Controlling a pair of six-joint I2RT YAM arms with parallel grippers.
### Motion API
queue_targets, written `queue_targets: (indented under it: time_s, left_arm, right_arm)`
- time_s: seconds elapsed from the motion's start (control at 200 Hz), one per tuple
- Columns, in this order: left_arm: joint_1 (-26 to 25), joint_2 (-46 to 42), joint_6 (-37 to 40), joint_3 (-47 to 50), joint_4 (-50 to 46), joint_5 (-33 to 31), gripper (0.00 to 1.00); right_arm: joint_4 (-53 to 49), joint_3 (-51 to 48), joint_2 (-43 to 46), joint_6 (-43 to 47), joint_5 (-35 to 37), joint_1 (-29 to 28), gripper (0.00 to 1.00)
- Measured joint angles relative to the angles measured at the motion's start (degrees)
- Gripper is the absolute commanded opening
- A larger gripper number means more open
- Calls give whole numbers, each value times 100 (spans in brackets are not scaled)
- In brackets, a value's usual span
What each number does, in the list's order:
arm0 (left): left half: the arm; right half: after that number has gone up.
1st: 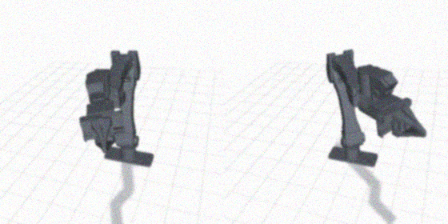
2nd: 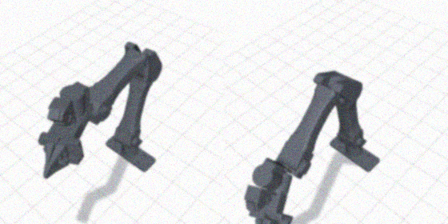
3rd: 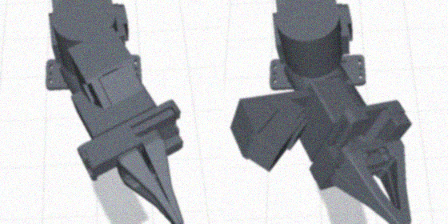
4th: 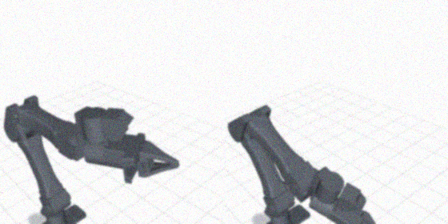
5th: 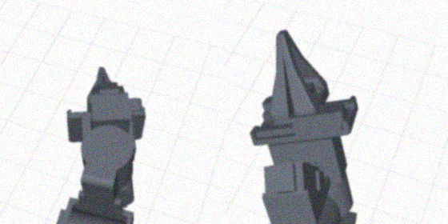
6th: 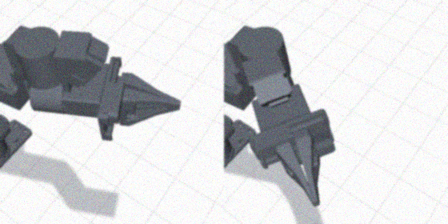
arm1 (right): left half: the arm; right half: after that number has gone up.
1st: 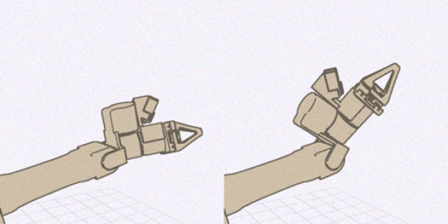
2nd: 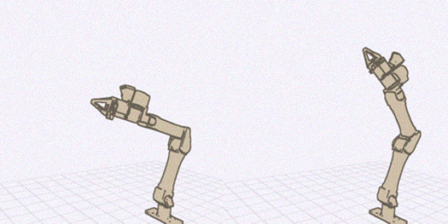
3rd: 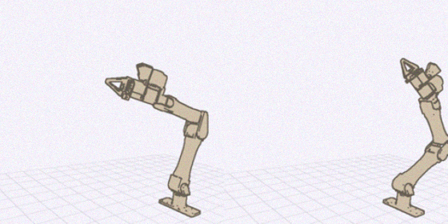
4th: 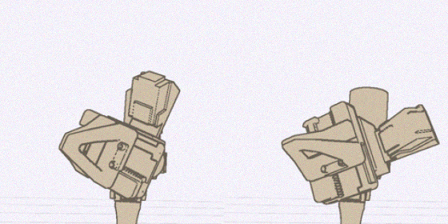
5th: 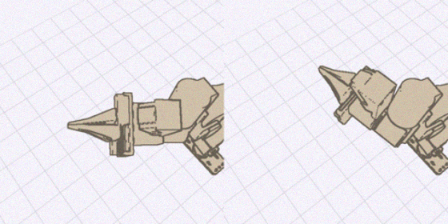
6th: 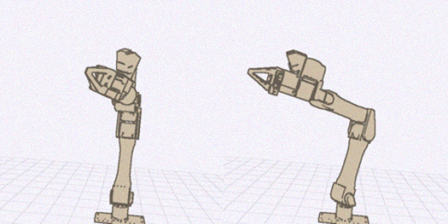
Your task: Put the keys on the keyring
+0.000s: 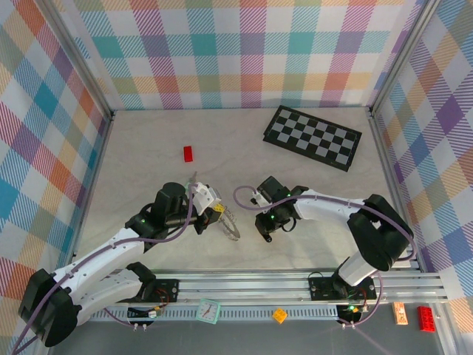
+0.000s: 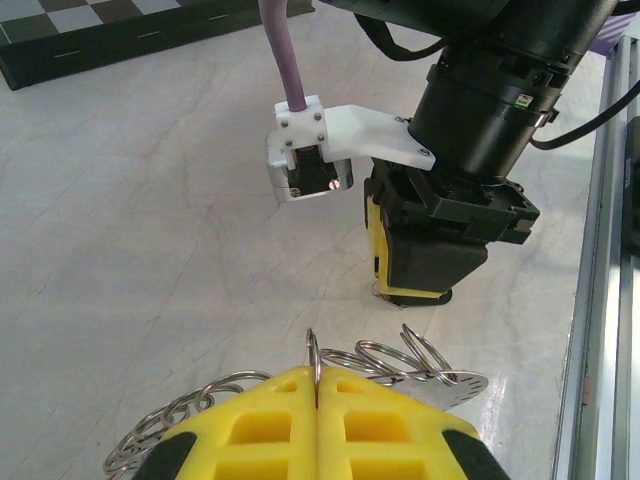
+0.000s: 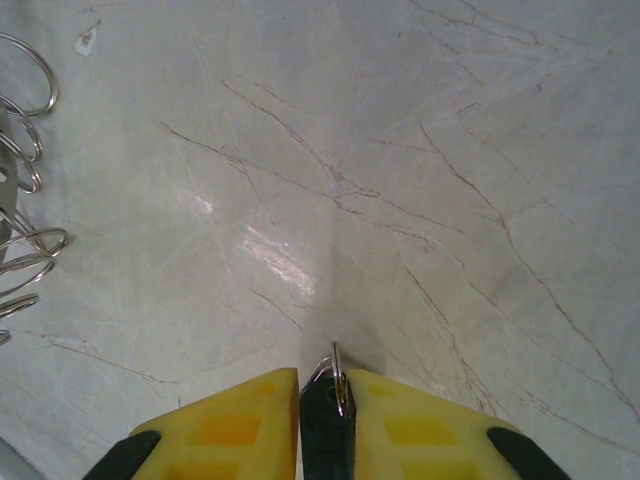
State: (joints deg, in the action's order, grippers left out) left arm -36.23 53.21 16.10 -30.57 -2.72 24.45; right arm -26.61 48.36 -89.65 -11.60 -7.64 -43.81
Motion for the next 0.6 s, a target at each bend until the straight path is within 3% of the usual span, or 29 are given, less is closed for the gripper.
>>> queue_targets:
  time_s: [0.6]
  left_arm:
    - [0, 33, 4, 0, 7, 0, 0]
  right_arm:
    - [-96, 127, -188, 2, 31, 15, 14]
